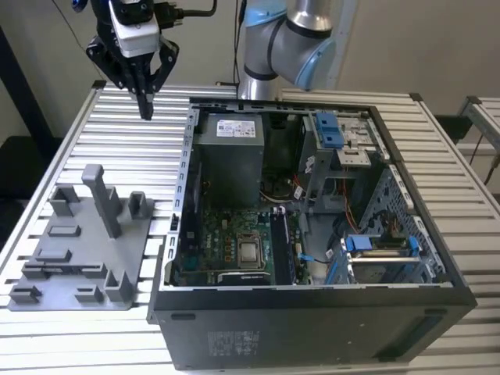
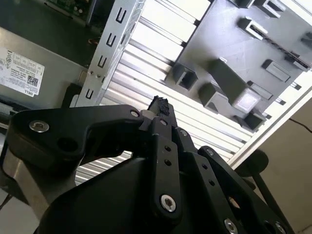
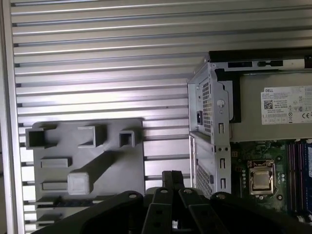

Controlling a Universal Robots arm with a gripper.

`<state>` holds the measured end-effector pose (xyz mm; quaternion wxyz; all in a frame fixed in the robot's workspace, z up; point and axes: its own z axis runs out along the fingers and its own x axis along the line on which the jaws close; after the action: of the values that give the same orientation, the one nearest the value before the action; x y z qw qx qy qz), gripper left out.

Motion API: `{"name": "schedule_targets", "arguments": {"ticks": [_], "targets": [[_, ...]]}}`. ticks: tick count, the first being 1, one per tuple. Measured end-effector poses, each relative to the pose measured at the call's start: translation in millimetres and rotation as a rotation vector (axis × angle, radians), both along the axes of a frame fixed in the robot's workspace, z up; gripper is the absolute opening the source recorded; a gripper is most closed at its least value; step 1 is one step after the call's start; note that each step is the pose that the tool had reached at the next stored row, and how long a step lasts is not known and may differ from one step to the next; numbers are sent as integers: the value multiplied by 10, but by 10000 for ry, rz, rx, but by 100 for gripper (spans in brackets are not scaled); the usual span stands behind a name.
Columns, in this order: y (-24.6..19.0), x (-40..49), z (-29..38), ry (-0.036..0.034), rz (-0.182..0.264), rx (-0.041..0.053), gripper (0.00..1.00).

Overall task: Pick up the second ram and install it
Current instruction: 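Reach for the second ram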

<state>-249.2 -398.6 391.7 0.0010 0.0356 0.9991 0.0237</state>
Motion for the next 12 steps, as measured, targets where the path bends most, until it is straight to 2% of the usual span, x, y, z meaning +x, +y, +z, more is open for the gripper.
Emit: {"name": "schedule_targets", "arguments": {"ticks": [4,12], "targets": [[0,-124,-2,0,1,3,11],[0,-436,-17,0,1,5,11]]}}
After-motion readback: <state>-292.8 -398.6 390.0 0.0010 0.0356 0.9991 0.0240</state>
